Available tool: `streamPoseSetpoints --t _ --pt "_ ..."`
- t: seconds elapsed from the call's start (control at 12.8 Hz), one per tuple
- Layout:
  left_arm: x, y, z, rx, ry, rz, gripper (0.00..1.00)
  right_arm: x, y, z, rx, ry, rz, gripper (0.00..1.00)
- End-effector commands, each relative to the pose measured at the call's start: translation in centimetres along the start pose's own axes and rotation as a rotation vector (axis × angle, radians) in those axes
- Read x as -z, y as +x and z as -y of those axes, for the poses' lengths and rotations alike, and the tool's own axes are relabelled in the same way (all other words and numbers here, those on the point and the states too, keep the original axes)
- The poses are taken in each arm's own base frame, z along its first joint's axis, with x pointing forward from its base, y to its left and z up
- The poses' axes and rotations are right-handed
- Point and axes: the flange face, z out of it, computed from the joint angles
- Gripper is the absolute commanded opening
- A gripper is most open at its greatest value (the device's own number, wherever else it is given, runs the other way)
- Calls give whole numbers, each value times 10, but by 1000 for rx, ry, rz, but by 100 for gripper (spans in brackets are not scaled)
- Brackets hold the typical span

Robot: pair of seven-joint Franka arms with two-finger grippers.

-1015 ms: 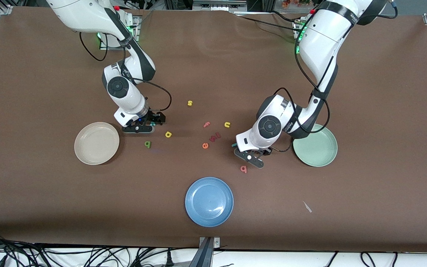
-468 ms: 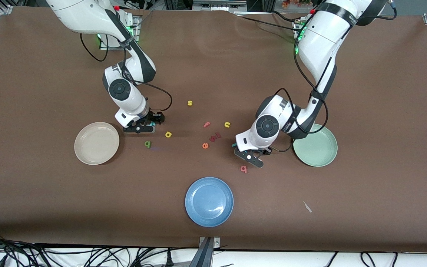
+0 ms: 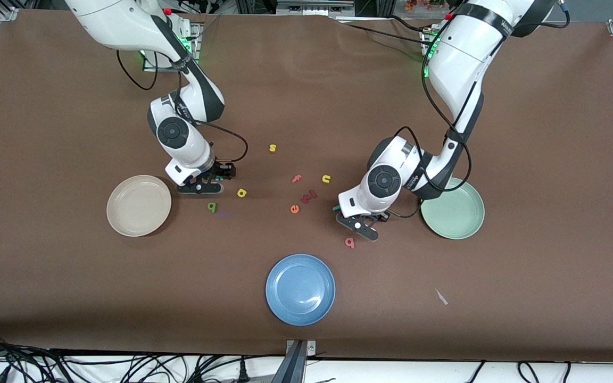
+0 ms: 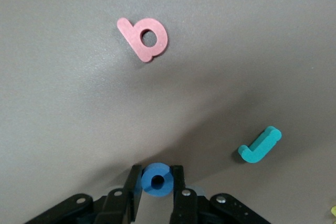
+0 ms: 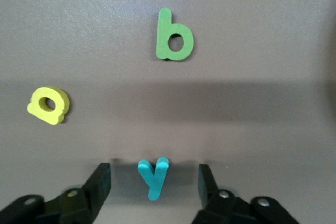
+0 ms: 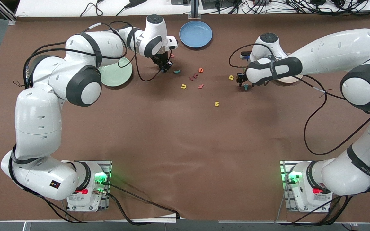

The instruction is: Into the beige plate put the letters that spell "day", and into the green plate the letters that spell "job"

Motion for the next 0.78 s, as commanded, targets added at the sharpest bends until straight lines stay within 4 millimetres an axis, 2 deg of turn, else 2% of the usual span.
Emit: streamPoseSetpoints --t 0.0,0.16,0.31,0.7 --pt "36 -2 4 5 42 17 0 -4 5 2 12 -14 5 71" --pt "70 -7 20 25 61 27 0 -4 5 2 13 -14 5 61" --pt "100 -12 41 55 80 26 0 -5 5 1 10 -14 6 56" --pt "123 -38 106 82 167 139 0 -6 4 1 4 -20 19 42"
